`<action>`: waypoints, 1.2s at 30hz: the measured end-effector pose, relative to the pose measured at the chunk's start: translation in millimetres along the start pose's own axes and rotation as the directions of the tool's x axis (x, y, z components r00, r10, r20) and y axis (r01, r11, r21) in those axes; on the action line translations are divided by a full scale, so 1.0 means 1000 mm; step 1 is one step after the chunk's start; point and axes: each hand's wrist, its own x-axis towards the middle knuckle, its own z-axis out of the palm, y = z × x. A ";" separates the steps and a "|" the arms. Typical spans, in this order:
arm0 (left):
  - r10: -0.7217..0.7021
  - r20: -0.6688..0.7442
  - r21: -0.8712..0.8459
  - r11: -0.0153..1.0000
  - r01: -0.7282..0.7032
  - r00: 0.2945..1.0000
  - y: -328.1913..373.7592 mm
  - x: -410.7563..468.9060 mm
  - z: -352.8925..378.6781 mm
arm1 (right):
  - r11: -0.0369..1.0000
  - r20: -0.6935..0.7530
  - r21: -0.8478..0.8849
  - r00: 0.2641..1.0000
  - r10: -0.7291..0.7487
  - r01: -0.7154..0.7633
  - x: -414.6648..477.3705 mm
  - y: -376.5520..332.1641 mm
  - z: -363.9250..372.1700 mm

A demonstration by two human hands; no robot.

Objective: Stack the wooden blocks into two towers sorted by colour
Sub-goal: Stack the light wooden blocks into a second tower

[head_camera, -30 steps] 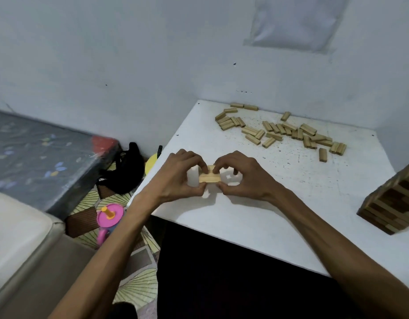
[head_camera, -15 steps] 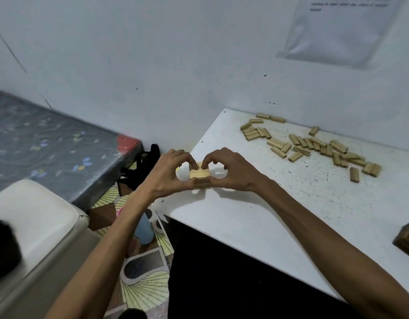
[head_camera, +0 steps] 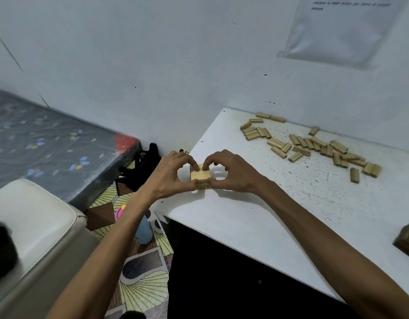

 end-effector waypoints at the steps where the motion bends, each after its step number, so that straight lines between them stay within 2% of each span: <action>1: -0.001 -0.002 0.001 1.000 0.001 1.000 -0.001 0.000 0.000 | 1.000 0.002 0.002 1.000 0.000 0.000 0.000 0.000 0.001; 36: -0.066 0.019 -0.093 0.993 0.068 0.998 -0.005 -0.003 0.002 | 0.999 0.010 0.043 1.000 0.015 -0.015 -0.002 -0.001 0.004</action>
